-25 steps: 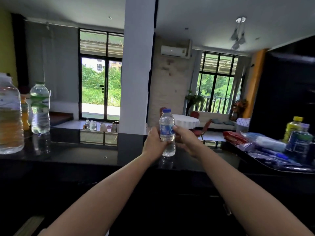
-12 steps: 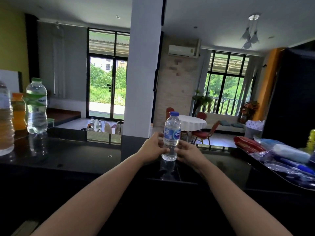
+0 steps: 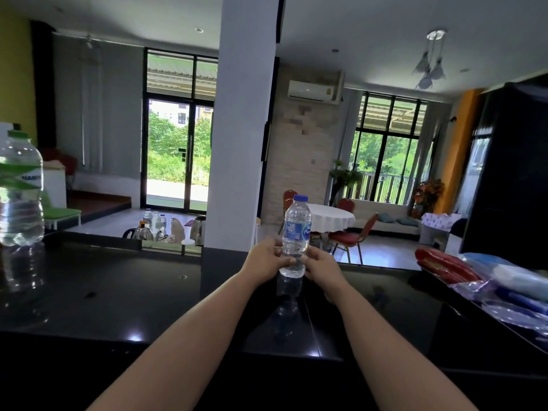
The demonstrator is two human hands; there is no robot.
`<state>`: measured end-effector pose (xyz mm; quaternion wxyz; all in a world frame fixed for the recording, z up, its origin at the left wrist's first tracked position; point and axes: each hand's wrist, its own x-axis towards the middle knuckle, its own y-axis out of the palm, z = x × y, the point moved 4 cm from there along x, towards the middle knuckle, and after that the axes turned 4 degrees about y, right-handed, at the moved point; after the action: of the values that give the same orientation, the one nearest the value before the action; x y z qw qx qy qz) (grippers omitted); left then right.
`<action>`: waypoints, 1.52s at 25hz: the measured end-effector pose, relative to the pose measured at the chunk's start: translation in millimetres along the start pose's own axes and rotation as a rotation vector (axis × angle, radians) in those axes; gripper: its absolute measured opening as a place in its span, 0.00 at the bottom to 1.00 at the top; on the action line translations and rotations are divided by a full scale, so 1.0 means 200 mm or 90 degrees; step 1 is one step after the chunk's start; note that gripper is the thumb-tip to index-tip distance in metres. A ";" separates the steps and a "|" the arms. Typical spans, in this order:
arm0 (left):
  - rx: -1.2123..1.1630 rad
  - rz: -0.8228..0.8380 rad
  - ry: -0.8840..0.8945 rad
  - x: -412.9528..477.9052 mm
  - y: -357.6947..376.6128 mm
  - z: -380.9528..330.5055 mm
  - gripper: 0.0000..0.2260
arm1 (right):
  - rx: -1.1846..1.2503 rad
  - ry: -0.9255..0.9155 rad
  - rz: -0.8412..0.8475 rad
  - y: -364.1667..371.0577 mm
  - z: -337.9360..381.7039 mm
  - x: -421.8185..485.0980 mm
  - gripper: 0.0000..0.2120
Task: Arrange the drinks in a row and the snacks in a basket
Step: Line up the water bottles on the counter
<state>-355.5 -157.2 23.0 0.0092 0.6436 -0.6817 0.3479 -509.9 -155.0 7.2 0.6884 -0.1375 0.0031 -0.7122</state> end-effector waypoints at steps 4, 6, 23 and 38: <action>0.040 -0.023 0.028 0.05 0.03 0.02 0.21 | 0.002 0.006 0.012 -0.01 -0.03 0.08 0.13; 0.051 -0.022 0.046 0.05 0.03 0.01 0.20 | 0.015 0.012 0.021 -0.01 -0.03 0.10 0.13; 0.515 -0.109 0.006 -0.53 -0.42 -0.08 0.24 | -0.481 -0.058 -0.128 0.14 0.19 -0.51 0.19; 0.789 -0.261 -0.059 -1.22 -1.90 0.01 0.26 | -0.597 -0.229 0.158 1.52 0.72 -0.66 0.30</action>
<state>22.9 81.0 86.1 -0.3266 0.6608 -0.2182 0.6395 -181.7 -14.7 62.4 0.6217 -0.5502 0.2203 -0.5121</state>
